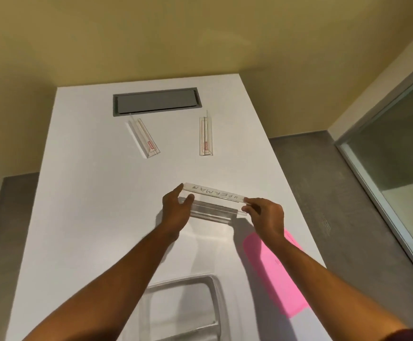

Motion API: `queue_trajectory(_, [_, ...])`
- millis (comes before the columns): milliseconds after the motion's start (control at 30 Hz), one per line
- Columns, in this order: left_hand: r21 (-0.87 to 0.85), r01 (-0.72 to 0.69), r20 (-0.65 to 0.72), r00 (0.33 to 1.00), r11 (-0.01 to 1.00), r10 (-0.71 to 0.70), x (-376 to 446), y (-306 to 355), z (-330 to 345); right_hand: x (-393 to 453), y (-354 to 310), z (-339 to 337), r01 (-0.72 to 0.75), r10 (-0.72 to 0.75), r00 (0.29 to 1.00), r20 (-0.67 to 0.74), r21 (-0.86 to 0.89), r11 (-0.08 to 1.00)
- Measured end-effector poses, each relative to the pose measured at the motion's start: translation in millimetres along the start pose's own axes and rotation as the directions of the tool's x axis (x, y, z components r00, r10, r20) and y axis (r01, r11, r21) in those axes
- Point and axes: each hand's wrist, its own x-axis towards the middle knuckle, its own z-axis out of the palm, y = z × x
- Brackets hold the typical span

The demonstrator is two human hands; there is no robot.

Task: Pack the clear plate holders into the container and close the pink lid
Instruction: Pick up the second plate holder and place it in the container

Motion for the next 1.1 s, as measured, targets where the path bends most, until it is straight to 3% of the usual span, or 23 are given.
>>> queue_trajectory(100, [-0.282, 0.107, -0.057, 0.990, 0.953, -0.128, -32.2, -0.4, -12.1, -34.9, -26.9, 5.4, 0.062, -0.060, 0.996, -0.068, 0.039, 0.997])
queue_trajectory(200, [-0.535, 0.250, 0.063, 0.964, 0.807, -0.257, -64.4, 1.0, -11.5, -67.6, -51.4, 10.6, 0.140, -0.132, 0.986, -0.098, 0.080, 0.987])
queue_trajectory(300, [-0.573, 0.260, 0.143, 0.965, 0.777, -0.218, -94.1, -0.2, -6.9, -100.0, -71.7, 18.8, 0.231, -0.219, 0.970, -0.103, 0.115, 0.966])
queue_trajectory(467, [-0.613, 0.195, 0.026, 0.973, 0.765, -0.227, -125.1, -16.6, -27.3, -140.2, -86.9, 25.0, 0.373, -0.375, 0.927, -0.007, 0.101, 0.922])
queue_trajectory(633, [-0.368, 0.083, -0.041, 0.994, 0.926, -0.105, -147.3, -39.4, -75.4, -169.1, -90.6, 28.0, 0.451, -0.462, 0.857, 0.228, 0.098, 0.887])
queue_trajectory(767, [-0.089, -0.022, -0.018, 1.000, 0.996, 0.021, -156.4, -55.8, -110.9, -178.2, -94.6, 27.8, 0.481, -0.474, 0.835, 0.278, 0.049, 0.875])
queue_trajectory(900, [0.135, -0.073, 0.115, 0.992, 0.988, 0.057, -162.7, -71.3, -135.8, -180.6, -108.3, 23.7, 0.571, -0.562, 0.799, 0.214, 0.024, 0.820])
queue_trajectory(1033, [0.410, -0.163, 0.219, 0.973, 0.897, 0.076, -169.3, -79.0, -148.6, -178.0, -125.0, 24.3, 0.732, -0.714, 0.682, 0.162, -0.135, 0.668])
queue_trajectory(1100, [0.498, -0.218, 0.288, 0.955, 0.839, 0.077, -170.7, -78.8, -151.4, -176.9, -128.3, 27.9, 0.816, -0.781, 0.578, 0.235, -0.148, 0.559])
